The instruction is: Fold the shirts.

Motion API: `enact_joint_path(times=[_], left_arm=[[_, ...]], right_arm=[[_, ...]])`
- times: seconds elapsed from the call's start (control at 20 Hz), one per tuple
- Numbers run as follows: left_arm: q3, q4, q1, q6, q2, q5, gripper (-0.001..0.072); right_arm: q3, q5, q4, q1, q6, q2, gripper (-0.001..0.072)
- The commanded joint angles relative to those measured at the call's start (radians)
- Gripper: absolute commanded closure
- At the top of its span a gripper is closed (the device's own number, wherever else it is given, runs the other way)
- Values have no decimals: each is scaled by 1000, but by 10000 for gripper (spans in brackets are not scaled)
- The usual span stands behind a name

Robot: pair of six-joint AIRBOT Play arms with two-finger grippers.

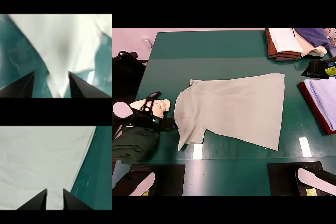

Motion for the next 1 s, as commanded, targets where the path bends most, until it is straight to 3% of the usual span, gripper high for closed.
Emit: enact_joint_path(times=[0.0,0.1,0.4,0.6,0.75,0.8,0.9,0.95], left_arm=[[1,-83,150,37,-108,126,212],[1,-160,151,87,-191,158,212],[3,-232,151,89,-310,322,212],[7,-245,151,126,-351,335,211],[8,-337,143,201,-357,338,213],[8,-345,124,220,-357,337,320],[9,-339,72,221,-357,326,417],[9,-339,57,221,-357,309,574]], right_arm=[[1,2,1,0,-1,0,470],[1,3,1,0,-1,0,470],[1,26,1,0,-1,0,470],[-31,28,2,0,-1,0,470],[-82,27,2,0,-1,0,470],[-92,28,2,0,-1,0,470],[-115,47,-2,-1,-1,3,470],[-141,63,-3,-16,-1,8,470]])
